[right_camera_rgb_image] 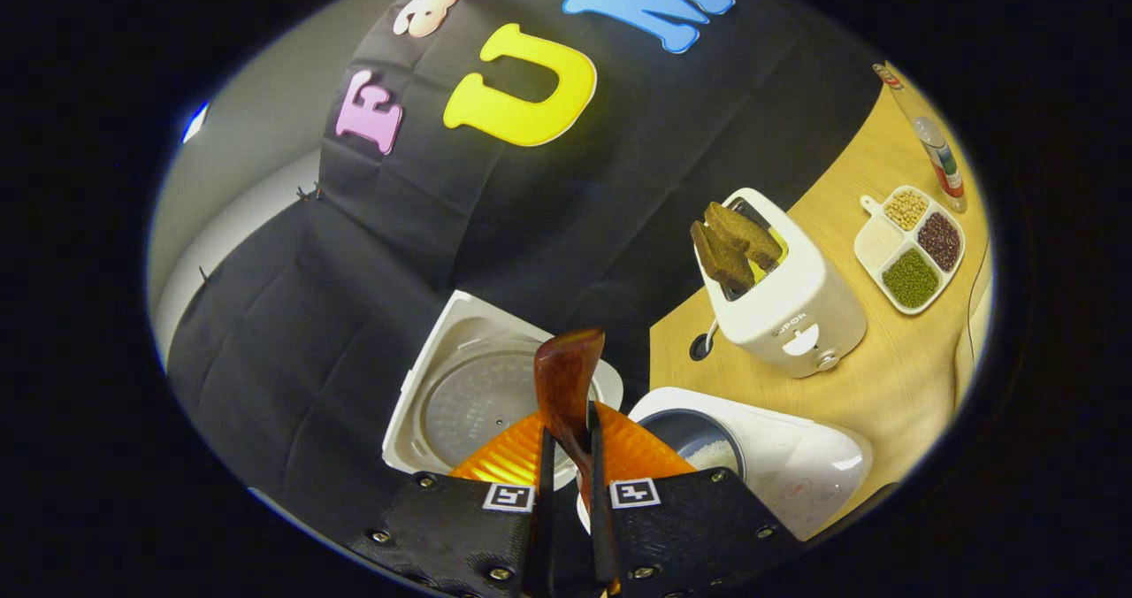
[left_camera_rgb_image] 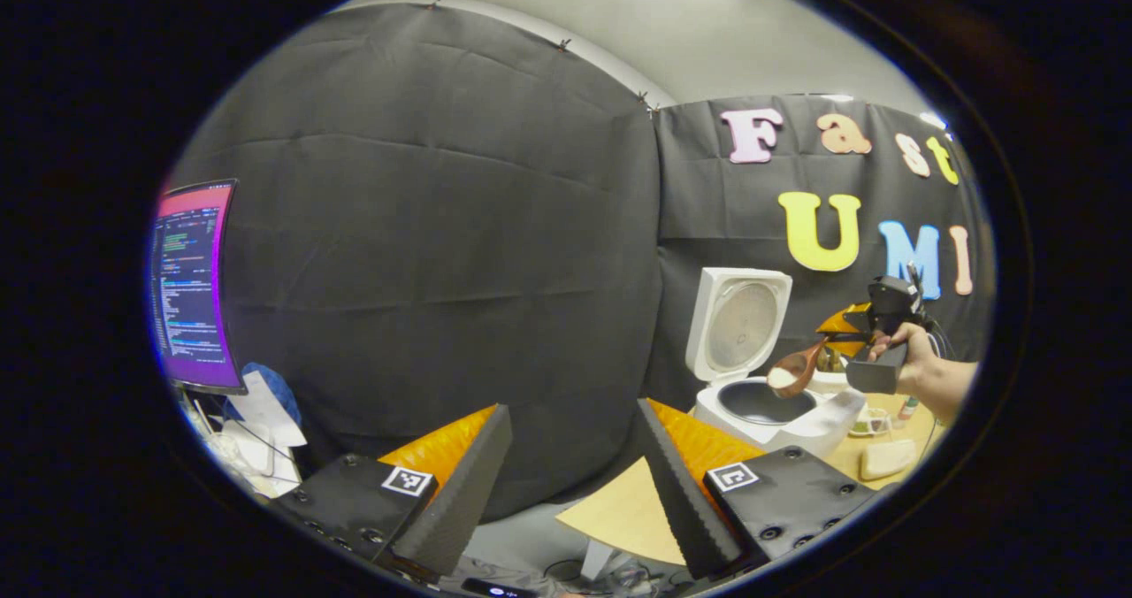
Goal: Close the left gripper, press the button to open the rice cooker; take a wooden spoon from the chopstick holder with the right hand, scoop a spoonful of rice and pour it into the rice cooker, then put the wooden spoon back into the chopstick holder.
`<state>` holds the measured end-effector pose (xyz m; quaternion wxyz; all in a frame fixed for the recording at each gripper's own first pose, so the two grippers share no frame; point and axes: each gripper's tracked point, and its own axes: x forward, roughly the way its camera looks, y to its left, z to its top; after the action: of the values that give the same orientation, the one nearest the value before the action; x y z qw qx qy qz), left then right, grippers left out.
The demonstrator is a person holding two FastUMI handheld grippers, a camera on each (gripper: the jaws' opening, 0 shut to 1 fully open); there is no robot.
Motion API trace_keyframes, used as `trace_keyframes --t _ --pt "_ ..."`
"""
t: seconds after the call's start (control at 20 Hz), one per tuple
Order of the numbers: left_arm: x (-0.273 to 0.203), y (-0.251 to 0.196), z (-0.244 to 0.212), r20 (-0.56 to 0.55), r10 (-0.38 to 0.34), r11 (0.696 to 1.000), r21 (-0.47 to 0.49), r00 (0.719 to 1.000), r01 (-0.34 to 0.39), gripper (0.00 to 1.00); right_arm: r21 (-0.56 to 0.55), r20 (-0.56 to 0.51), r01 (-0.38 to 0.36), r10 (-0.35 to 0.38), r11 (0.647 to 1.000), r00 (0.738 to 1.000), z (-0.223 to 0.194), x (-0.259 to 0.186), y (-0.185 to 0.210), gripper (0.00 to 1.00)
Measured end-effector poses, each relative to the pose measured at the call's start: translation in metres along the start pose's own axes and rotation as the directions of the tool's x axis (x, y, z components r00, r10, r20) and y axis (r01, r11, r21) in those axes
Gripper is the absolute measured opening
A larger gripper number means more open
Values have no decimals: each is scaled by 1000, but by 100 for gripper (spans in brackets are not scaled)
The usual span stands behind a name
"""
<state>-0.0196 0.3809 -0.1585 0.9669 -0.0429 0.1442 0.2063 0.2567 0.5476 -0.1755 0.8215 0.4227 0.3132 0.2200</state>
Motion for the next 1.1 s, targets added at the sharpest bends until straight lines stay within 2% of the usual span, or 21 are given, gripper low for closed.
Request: trace_keyframes --t 0.1,0.2,0.25,0.4,0.55,0.7,0.75,0.95,1.0,1.1 --pt "-3 8 -2 -5 18 1000 1 1000 -18 97 -77 -11 17 -18 997 1000 -9 8 1 17" --pt "-7 16 -6 -9 30 1000 0 999 -30 100 -164 -22 37 -41 986 999 -17 15 1 17" --pt "-10 18 -9 -12 35 999 -1 999 -35 94 -216 -25 48 -55 975 998 -22 17 0 17" --pt "-12 20 -15 -25 44 999 -3 999 -44 94 -389 -28 74 -92 918 995 -27 19 -1 17" --pt "-10 21 -17 -28 47 999 -4 998 -47 97 -532 -28 68 -98 844 995 -32 20 7 16" --pt "-10 20 -15 -28 46 999 -15 999 -46 97 -686 -14 59 -94 726 995 -36 15 10 17" --pt "-8 16 -15 -26 44 999 -17 999 -45 94 -735 -10 54 -91 676 996 -37 16 13 16" --pt "-3 6 -13 -21 23 1000 -15 1000 -23 98 -879 -14 21 -70 476 997 -48 9 23 16" --pt "-1 3 -13 -21 20 1000 -14 1000 -20 100 -900 -8 23 -70 436 998 -49 7 21 16" --pt "2 0 -14 -19 13 1000 -15 1000 -13 97 -928 5 33 -76 370 997 -49 6 19 17"
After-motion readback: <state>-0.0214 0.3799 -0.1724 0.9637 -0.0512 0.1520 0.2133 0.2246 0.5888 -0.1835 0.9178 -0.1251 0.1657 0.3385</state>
